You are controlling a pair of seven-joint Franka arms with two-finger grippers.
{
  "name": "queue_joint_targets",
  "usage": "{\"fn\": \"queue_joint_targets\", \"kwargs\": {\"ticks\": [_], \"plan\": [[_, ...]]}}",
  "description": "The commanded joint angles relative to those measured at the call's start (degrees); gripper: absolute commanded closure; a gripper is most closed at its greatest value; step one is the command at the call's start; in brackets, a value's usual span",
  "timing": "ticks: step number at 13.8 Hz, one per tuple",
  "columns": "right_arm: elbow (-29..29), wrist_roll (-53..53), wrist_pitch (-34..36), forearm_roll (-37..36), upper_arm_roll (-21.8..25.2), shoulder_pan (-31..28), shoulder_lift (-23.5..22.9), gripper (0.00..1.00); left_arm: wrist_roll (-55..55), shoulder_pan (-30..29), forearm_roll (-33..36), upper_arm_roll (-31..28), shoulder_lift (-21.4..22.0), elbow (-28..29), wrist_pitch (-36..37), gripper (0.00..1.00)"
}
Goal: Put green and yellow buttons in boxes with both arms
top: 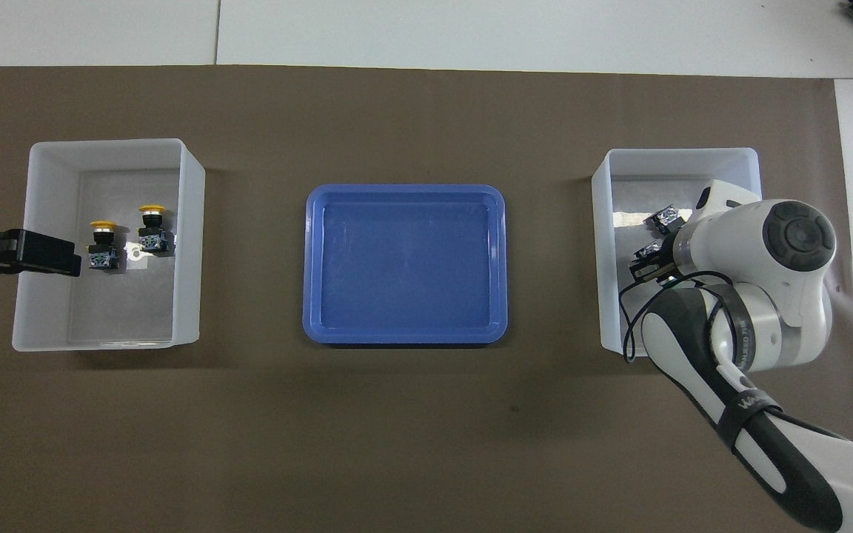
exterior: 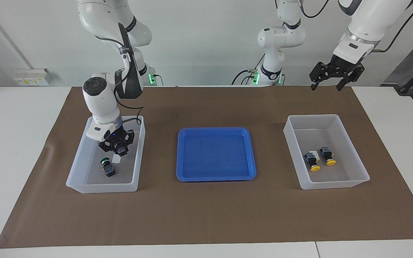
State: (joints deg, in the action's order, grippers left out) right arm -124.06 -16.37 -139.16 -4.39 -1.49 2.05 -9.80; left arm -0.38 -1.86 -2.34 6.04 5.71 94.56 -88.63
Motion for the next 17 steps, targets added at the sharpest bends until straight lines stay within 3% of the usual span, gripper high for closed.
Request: {"fn": "queue_joint_targets", "kwargs": {"ticks": [1, 2, 3, 4, 9, 14, 17], "plan": [[-0.57, -0.59, -1.29, 1.06, -0.79, -1.95, -0.04, 0.75, -0.32, -0.07, -0.21, -0.06, 1.24, 1.07, 0.48, 0.00], [-0.57, -0.42, -1.64, 1.06, -0.88, -2.05, -0.04, 0.52, -0.32, -0.16, -0.21, -0.06, 1.24, 1.07, 0.74, 0.00], [-0.48, -0.07, -1.90, 1.06, -0.88, -2.05, -0.13, 0.12, -0.32, -0.24, -0.21, -0.06, 1.24, 1.07, 0.74, 0.00], [-0.05, 0.98, -1.82, 1.06, -0.88, -2.13, -0.31, 0.00, -0.32, -0.33, -0.21, -0.06, 1.24, 1.07, 0.74, 0.00], [6.97, 14.14, 2.21, 1.06, -1.14, -1.26, 1.80, 0.00, -0.32, -0.33, -0.21, -0.06, 1.24, 1.07, 0.74, 0.00], [18.57, 27.68, 19.59, 1.06, -1.23, -1.34, 4.52, 0.00, -0.32, -0.33, -0.30, -0.06, 1.24, 1.07, 0.74, 0.00], [23.58, 28.68, 29.61, 1.14, -0.97, -2.04, 7.86, 0.00, -0.32, -0.33, -0.21, -0.06, 1.24, 1.07, 0.82, 0.00]]}}
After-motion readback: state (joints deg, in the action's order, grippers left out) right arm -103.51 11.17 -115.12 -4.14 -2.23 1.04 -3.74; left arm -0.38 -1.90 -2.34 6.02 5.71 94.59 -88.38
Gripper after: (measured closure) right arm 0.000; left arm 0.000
